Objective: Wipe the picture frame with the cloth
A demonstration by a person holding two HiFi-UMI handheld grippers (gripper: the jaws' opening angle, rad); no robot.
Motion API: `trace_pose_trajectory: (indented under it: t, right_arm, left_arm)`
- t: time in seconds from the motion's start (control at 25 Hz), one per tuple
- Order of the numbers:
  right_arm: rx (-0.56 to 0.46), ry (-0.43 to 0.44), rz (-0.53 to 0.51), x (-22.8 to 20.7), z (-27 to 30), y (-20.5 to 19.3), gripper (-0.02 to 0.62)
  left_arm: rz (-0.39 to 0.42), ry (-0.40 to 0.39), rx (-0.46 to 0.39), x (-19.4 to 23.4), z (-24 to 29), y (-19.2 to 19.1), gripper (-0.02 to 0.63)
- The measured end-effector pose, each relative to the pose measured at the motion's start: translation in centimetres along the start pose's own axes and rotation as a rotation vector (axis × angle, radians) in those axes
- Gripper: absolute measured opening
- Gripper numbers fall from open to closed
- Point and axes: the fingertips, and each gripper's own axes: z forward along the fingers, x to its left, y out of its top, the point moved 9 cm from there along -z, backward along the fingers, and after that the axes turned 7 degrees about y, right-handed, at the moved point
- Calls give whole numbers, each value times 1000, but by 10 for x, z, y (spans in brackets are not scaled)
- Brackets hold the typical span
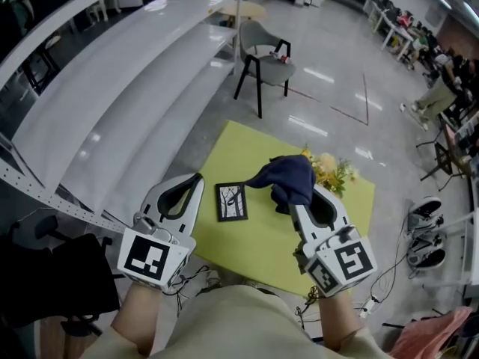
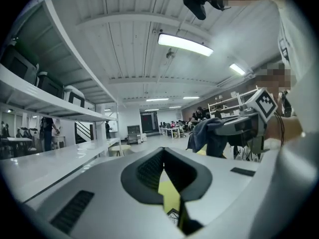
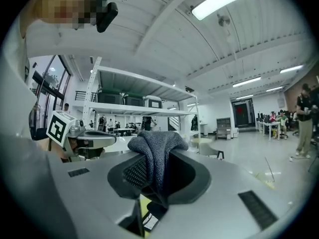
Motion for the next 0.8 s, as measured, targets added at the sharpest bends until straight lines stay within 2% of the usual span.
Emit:
trace_pose_trajectory:
  t: [0.2,0.6,0.8]
  right_arm:
    - [-16,-8,-37,6,-20,6,84]
    - [79,10,-48,13,-21,-14,84]
    - [92,8,-47,13,-19,-14,84]
  left_arm:
    - [10,-14,11,-11,-11,1,8]
    - [-29,-48,67,-21,-10,-28,8]
    - [-16,-41,80,-17,-9,-30,8]
